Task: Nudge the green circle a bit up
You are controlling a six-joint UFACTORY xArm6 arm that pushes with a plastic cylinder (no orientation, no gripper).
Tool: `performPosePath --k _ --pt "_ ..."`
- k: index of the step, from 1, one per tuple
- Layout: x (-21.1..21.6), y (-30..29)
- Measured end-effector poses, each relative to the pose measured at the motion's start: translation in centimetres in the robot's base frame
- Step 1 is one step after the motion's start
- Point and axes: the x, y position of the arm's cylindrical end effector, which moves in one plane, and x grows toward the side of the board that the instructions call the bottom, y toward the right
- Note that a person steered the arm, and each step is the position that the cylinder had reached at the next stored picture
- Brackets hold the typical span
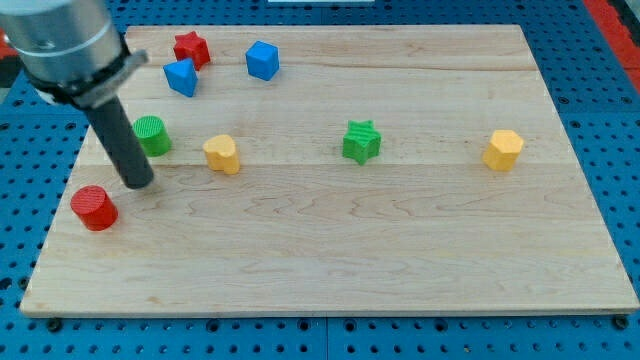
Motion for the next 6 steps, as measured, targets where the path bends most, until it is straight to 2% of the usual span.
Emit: performPosePath --k 1,2,3,5,6 --pt "3.0 -4.0" --pt "6.1 -0.6" --pt "5.0 2.0" --pt "-5.7 4.9" --pt "-2.7 6.0"
